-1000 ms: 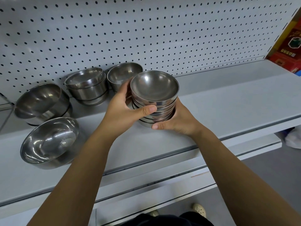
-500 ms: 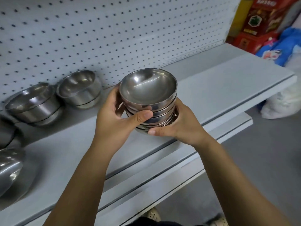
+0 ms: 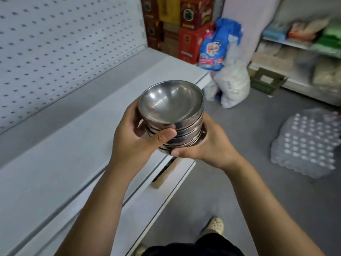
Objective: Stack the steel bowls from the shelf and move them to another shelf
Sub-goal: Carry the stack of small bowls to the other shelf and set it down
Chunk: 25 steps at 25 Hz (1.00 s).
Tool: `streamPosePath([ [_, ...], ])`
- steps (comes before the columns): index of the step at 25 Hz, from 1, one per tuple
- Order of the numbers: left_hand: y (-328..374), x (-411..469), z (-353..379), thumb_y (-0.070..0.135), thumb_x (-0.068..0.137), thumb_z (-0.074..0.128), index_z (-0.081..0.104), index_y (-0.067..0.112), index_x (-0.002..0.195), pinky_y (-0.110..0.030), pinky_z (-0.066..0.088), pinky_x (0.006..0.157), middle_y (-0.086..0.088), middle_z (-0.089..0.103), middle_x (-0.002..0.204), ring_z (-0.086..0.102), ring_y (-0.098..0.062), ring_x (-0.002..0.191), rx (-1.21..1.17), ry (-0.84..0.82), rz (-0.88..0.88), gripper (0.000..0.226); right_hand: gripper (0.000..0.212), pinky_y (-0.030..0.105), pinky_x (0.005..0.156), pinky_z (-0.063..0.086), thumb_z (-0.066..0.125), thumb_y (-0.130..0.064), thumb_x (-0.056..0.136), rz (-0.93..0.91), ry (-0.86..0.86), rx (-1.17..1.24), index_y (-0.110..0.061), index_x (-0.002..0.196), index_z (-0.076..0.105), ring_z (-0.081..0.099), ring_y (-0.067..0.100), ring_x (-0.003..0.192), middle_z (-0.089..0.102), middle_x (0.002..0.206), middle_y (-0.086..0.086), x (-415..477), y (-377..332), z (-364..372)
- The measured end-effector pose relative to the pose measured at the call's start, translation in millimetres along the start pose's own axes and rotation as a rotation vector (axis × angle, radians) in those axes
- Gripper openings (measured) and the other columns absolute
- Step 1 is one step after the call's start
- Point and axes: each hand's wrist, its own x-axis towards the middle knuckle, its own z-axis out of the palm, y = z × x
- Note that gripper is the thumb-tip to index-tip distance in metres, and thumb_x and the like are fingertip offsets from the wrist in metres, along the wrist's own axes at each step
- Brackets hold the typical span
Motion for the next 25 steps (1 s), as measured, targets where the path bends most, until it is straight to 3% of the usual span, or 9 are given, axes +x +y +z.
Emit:
streamPosePath([
  [4, -9.6, 40.0, 99.7, 0.035, 0.06, 0.091, 0.053, 0.021, 0.141, -0.036, 0.051, 0.106, 0.006, 0.064, 0.137, 0.061, -0.014, 0.128, -0.055, -0.105, 0.02, 0.091, 0.102, 0.051, 0.108, 0.052, 0.105, -0.033, 0.055, 0.019, 0.076, -0.018, -0.025, 0.143, 0.053, 0.068, 0.017, 0.124, 0.072, 0.13, -0.007, -0.4, 24.4, -99.9],
  [9, -17.5, 79.4, 217.9, 0.033, 0.059, 0.092, 0.055, 0.02, 0.14, -0.033, 0.054, 0.102, 0.005, 0.068, 0.132, 0.064, -0.013, 0.124, -0.146, -0.195, 0.035, 0.09, 0.106, 0.045, 0.109, 0.053, 0.105, -0.034, 0.052, 0.058, 0.205, -0.069, -0.023, 0.144, 0.053, 0.068, 0.008, 0.122, 0.073, 0.129, -0.011, -1.2, 49.3, -211.9],
  [16, -39.5, 140.1, 329.6, 0.039, 0.058, 0.094, 0.055, 0.021, 0.139, -0.055, 0.046, 0.111, -0.003, 0.067, 0.134, 0.063, -0.023, 0.127, -0.167, -0.322, -0.029, 0.092, 0.099, 0.042, 0.107, 0.054, 0.102, -0.028, 0.055, 0.129, 0.301, -0.056, -0.026, 0.141, 0.054, 0.069, 0.01, 0.121, 0.073, 0.128, -0.01, 11.2, 88.5, -314.7],
  [20, -51.8, 200.9, 392.3, 0.039, 0.061, 0.092, 0.036, 0.02, 0.154, -0.048, 0.041, 0.117, 0.004, 0.056, 0.148, 0.052, -0.013, 0.138, -0.181, -0.434, -0.018, 0.11, 0.099, 0.025, 0.101, 0.053, 0.101, -0.029, 0.054, 0.156, 0.369, -0.048, -0.028, 0.141, 0.053, 0.069, 0.003, 0.118, 0.073, 0.125, -0.017, 48.3, 112.3, -377.5],
  [22, -56.4, 244.5, 425.0, 0.045, 0.059, 0.094, 0.029, 0.021, 0.157, -0.045, 0.038, 0.119, 0.006, 0.053, 0.151, 0.05, -0.011, 0.14, -0.211, -0.497, -0.022, 0.12, 0.101, 0.025, 0.101, 0.053, 0.101, -0.028, 0.054, 0.151, 0.411, -0.05, -0.026, 0.142, 0.053, 0.068, 0.004, 0.119, 0.073, 0.126, -0.015, 77.7, 123.8, -413.2],
  [25, -59.8, 318.5, 480.3, 0.037, 0.066, 0.087, 0.034, 0.017, 0.155, -0.044, 0.04, 0.118, 0.004, 0.058, 0.147, 0.053, -0.011, 0.138, -0.23, -0.57, 0.0, 0.105, 0.101, 0.02, 0.099, 0.053, 0.101, -0.025, 0.053, 0.153, 0.482, -0.056, -0.023, 0.142, 0.054, 0.069, 0.003, 0.118, 0.074, 0.125, -0.014, 129.1, 137.2, -470.8],
])
